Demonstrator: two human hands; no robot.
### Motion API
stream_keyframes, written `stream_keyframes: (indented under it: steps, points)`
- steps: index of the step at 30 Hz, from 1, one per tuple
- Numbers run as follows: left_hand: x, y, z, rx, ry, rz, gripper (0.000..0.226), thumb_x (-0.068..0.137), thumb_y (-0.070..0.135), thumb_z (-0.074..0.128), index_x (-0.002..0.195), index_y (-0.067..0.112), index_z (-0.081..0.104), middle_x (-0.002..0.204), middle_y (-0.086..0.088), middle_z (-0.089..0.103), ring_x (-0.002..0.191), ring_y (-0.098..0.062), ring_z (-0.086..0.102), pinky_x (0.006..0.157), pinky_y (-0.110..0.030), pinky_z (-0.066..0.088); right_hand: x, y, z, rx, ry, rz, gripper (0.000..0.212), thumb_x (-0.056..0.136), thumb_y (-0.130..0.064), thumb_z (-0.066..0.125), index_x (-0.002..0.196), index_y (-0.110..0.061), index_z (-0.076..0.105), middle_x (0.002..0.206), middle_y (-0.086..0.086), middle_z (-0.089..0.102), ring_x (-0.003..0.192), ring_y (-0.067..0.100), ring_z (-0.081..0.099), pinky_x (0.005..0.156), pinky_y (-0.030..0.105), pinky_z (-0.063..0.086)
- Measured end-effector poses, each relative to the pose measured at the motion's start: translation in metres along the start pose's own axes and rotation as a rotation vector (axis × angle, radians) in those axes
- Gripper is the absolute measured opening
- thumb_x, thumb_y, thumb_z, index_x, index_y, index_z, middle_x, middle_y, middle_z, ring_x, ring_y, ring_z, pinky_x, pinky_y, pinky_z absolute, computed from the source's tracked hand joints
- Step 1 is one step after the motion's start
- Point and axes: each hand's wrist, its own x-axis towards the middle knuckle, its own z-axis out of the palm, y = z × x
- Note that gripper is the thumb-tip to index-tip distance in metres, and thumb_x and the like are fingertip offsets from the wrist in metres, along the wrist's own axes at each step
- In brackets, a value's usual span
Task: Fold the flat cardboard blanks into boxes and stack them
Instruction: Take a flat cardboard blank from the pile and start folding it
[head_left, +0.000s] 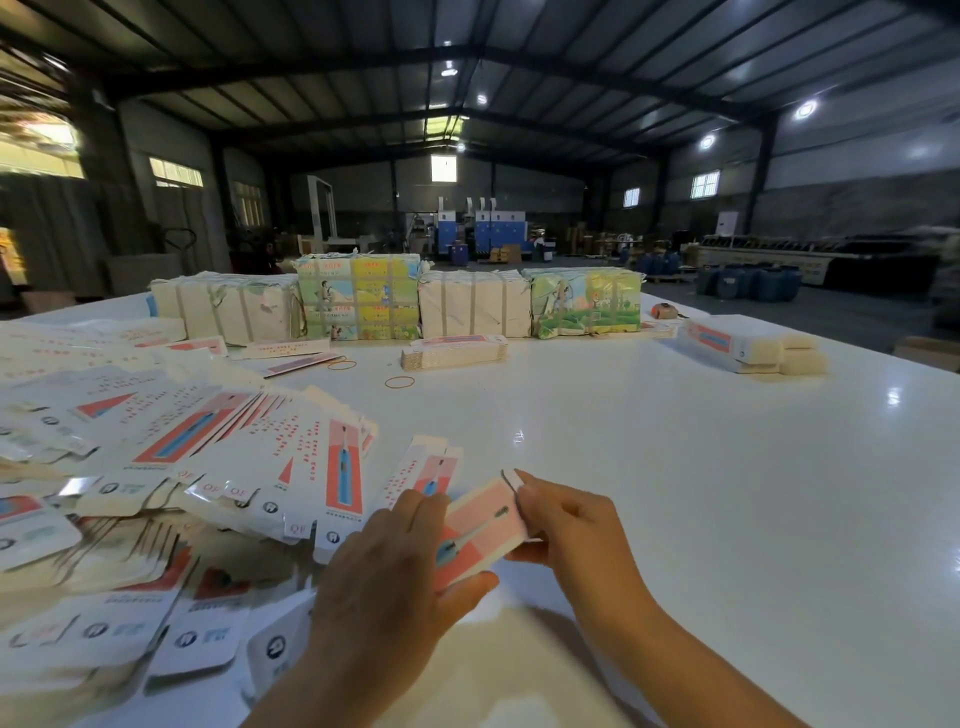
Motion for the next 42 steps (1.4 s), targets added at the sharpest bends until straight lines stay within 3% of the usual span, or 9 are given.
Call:
stream_keyframes:
  steps: [4,10,13,16,21,27,33,37,42]
  points:
    - [-0.001,0.002,-0.003,0.002,0.004,0.004,0.078,0.074,0.077,0.038,0.137,0.036,0.019,0.137,0.021,0.036,0.11,-0.002,0.046,0.088,-0.016,0.042,0.001,-0.003,-0.003,0.056,-0.004,0.021,0.038,0.099,-0.018,0.043,0.083,-0.01,0.076,0.079,0.009,0.073,0.078,0.027,0.07,0.075,0.034,0.059]
    - [0.001,0.006,-0.006,-0.018,-0.024,-0.025,0.078,0.075,0.071,0.049,0.138,0.031,0.027,0.133,0.016,0.042,0.106,-0.005,0.049,0.087,-0.019,0.044,0.002,0.003,-0.001,-0.141,0.044,-0.13,0.031,0.094,-0.012,0.04,0.084,-0.002,0.067,0.076,0.019,0.066,0.078,0.037,0.063,0.075,0.048,0.056]
    - [0.001,0.007,-0.01,-0.03,-0.053,-0.031,0.075,0.068,0.063,0.065,0.127,0.021,0.048,0.118,0.005,0.058,0.09,-0.014,0.059,0.075,-0.027,0.051,0.001,0.005,-0.004,-0.266,0.057,-0.221,0.032,0.094,-0.011,0.039,0.073,-0.008,0.063,0.066,0.015,0.06,0.065,0.031,0.057,0.061,0.04,0.05]
    - [0.001,0.007,-0.009,0.012,0.012,0.027,0.069,0.054,0.056,0.075,0.105,0.012,0.063,0.092,-0.001,0.068,0.064,-0.017,0.064,0.052,-0.027,0.053,0.001,0.007,-0.006,-0.338,0.038,-0.262,0.035,0.096,-0.015,0.035,0.08,-0.007,0.066,0.071,0.014,0.062,0.068,0.032,0.058,0.067,0.047,0.051]
    - [0.001,0.011,-0.011,0.023,0.039,0.022,0.067,0.05,0.05,0.085,0.099,0.011,0.064,0.085,-0.001,0.067,0.062,-0.017,0.063,0.046,-0.028,0.051,-0.003,0.006,-0.005,-0.523,-0.015,-0.348,0.031,0.096,-0.022,0.03,0.081,-0.036,0.053,0.067,-0.01,0.06,0.068,0.013,0.058,0.062,0.023,0.047]
    - [0.001,0.012,-0.013,0.008,0.007,-0.023,0.069,0.056,0.057,0.06,0.104,0.008,0.066,0.084,-0.005,0.07,0.06,-0.018,0.065,0.049,-0.031,0.054,-0.005,0.006,-0.004,-0.707,-0.04,-0.419,0.023,0.101,-0.028,0.028,0.097,-0.031,0.051,0.081,-0.012,0.062,0.07,0.009,0.058,0.065,0.015,0.046]
    - [0.001,0.017,-0.013,-0.067,0.038,-0.08,0.081,0.074,0.073,0.038,0.141,0.028,0.032,0.132,0.011,0.05,0.106,-0.008,0.053,0.086,-0.021,0.044,-0.011,-0.002,0.011,-0.222,0.023,-0.277,0.02,0.091,-0.044,0.034,0.095,-0.047,0.053,0.087,-0.041,0.059,0.091,-0.01,0.061,0.065,0.005,0.047]
    - [0.001,0.018,-0.014,-0.106,0.06,-0.083,0.082,0.073,0.072,0.039,0.142,0.028,0.031,0.131,0.011,0.05,0.106,-0.009,0.054,0.087,-0.023,0.045,-0.013,-0.002,0.012,-0.193,0.037,-0.312,0.019,0.087,-0.047,0.035,0.097,-0.053,0.05,0.092,-0.054,0.05,0.096,-0.022,0.053,0.065,-0.004,0.039]
    - [-0.001,0.018,-0.015,-0.082,0.047,-0.055,0.071,0.065,0.052,0.066,0.119,0.007,0.061,0.096,-0.007,0.07,0.074,-0.024,0.067,0.062,-0.037,0.056,-0.012,0.002,0.012,-0.317,0.044,-0.396,0.019,0.092,-0.046,0.035,0.099,-0.053,0.052,0.099,-0.039,0.057,0.095,-0.008,0.059,0.073,0.001,0.045]
